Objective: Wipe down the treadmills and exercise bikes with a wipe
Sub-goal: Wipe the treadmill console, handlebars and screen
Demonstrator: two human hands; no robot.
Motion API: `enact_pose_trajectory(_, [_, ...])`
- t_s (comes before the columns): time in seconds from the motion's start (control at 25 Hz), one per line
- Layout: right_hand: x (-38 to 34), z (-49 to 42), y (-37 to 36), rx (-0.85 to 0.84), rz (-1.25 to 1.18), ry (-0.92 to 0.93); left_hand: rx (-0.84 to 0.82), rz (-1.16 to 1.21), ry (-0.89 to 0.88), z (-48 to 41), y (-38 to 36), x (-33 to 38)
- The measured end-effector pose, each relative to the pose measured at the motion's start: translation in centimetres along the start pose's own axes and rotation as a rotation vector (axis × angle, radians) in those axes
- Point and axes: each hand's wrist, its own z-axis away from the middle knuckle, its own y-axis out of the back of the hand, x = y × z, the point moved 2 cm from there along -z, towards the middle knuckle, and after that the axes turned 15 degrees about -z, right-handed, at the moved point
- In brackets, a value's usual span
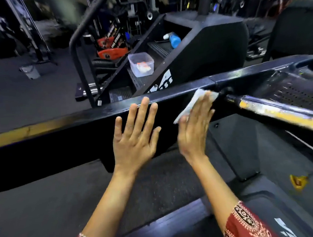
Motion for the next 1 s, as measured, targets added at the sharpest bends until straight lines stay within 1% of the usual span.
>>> enact_pose_trajectory(0.04, [-0.4, -0.9, -0.5, 0.039, -0.064, -0.009, 0.031, -0.017, 0.025, 0.0, -0.5, 0.2])
enact_pose_trajectory(0.08, [-0.8, -0.8, -1.0, 0.038, -0.08, 0.06, 0.067, -0.036, 0.053, 0.1, -0.9, 0.3])
enact_pose_trajectory(0.16, [0.5, 1.9, -1.9, 0.017, 0.008, 0.316, 0.153, -0.077, 0.102, 1.2, -1.6, 0.2])
enact_pose_trajectory(0.2, [1.8, 2.4, -1.9, 0.037, 0.028, 0.377, 0.179, -0.099, 0.114, 1.8, -1.9, 0.2])
enact_pose_trajectory(0.24, [2.8, 1.8, -1.8, 0.11, 0.011, 0.329, 0.202, -0.122, 0.12, 2.1, -2.1, 0.2])
enact_pose_trajectory(0.28, [3.0, 0.7, -1.8, 0.198, -0.051, 0.223, 0.228, -0.133, 0.123, 2.3, -2.2, 0.3])
enact_pose_trajectory(0.32, [1.9, -0.5, -1.8, 0.253, -0.128, 0.165, 0.25, -0.137, 0.132, 2.3, -2.3, 0.4])
enact_pose_trajectory(0.36, [0.3, -1.1, -2.1, 0.259, -0.156, 0.187, 0.266, -0.135, 0.146, 2.3, -2.3, 0.3])
enact_pose_trajectory(0.4, [-0.8, -0.7, -2.6, 0.221, -0.135, 0.279, 0.28, -0.129, 0.158, 2.2, -2.3, 0.2])
enact_pose_trajectory(0.48, [0.6, 1.4, -3.1, 0.145, -0.015, 0.5, 0.299, -0.118, 0.166, 2.4, -2.4, 0.0])
enact_pose_trajectory(0.52, [1.7, 2.0, -2.7, 0.146, 0.029, 0.543, 0.308, -0.119, 0.164, 2.4, -2.5, -0.1])
enact_pose_trajectory(0.56, [2.5, 1.6, -2.3, 0.188, 0.023, 0.497, 0.325, -0.127, 0.163, 2.5, -2.5, -0.2])
enact_pose_trajectory(0.6, [2.8, 0.7, -2.1, 0.253, -0.024, 0.385, 0.34, -0.127, 0.164, 2.6, -2.5, -0.2])
enact_pose_trajectory(0.64, [2.0, -0.2, -2.1, 0.299, -0.095, 0.288, 0.348, -0.118, 0.162, 2.6, -2.5, -0.3])
enact_pose_trajectory(0.68, [0.4, -0.8, -2.6, 0.307, -0.145, 0.259, 0.353, -0.106, 0.159, 2.6, -2.6, -0.4])
enact_pose_trajectory(0.72, [-1.0, -0.7, -3.4, 0.291, -0.142, 0.317, 0.351, -0.094, 0.156, 2.6, -2.5, -0.7])
enact_pose_trajectory(0.8, [-0.9, 1.5, -5.1, 0.217, -0.021, 0.558, 0.332, -0.076, 0.147, 3.2, -2.3, -1.5])
enact_pose_trajectory(0.84, [0.0, 2.7, -5.3, 0.194, 0.025, 0.623, 0.325, -0.076, 0.137, 3.8, -2.2, -2.2])
enact_pose_trajectory(0.88, [1.0, 3.3, -5.1, 0.211, 0.036, 0.621, 0.321, -0.082, 0.132, 4.4, -2.1, -2.9])
enact_pose_trajectory(0.92, [1.2, 3.2, -4.9, 0.257, 0.01, 0.548, 0.317, -0.093, 0.136, 5.0, -2.0, -3.5])
enact_pose_trajectory(0.96, [0.7, 2.5, -5.0, 0.312, -0.047, 0.431, 0.308, -0.104, 0.149, 5.4, -1.9, -4.1])
enact_pose_trajectory(1.0, [-1.0, 1.9, -5.4, 0.33, -0.125, 0.318, 0.295, -0.107, 0.167, 5.8, -1.9, -4.7])
